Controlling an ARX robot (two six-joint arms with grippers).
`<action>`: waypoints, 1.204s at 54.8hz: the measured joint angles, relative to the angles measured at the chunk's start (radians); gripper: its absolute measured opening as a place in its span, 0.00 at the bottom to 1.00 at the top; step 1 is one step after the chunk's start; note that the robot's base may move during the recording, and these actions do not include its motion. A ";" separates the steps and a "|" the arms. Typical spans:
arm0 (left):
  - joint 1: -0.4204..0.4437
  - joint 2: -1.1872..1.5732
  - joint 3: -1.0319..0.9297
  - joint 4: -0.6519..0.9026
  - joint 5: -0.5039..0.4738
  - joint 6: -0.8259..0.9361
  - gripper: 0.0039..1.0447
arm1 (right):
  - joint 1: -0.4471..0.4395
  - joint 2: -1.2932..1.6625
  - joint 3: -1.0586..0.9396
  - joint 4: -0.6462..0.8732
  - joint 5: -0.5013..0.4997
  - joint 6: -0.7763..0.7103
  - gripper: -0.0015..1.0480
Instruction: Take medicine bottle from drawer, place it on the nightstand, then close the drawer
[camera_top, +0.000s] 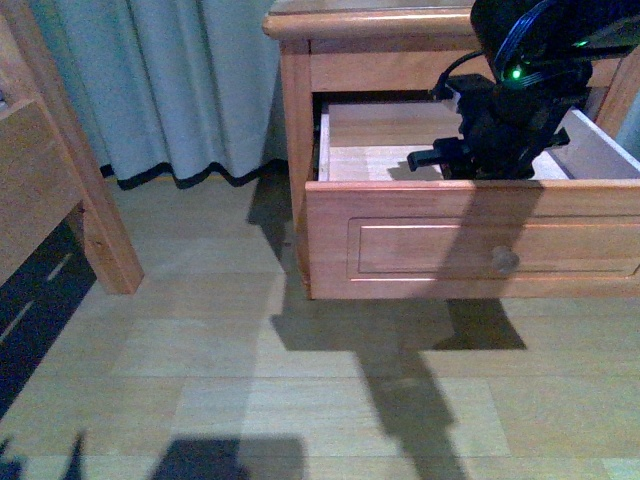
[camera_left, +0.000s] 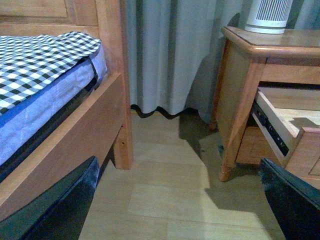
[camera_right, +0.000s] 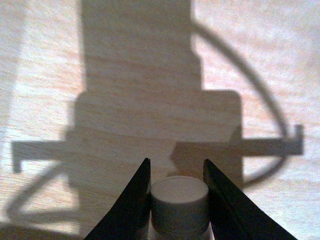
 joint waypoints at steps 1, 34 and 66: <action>0.000 0.000 0.000 0.000 0.000 0.000 0.94 | 0.000 -0.022 -0.016 0.021 -0.005 -0.008 0.27; 0.000 0.000 0.000 0.000 0.000 0.000 0.94 | 0.014 -0.182 0.166 0.643 0.050 -0.390 0.26; 0.000 0.000 0.000 0.000 0.000 0.000 0.94 | -0.013 0.260 0.684 0.430 0.113 -0.231 0.42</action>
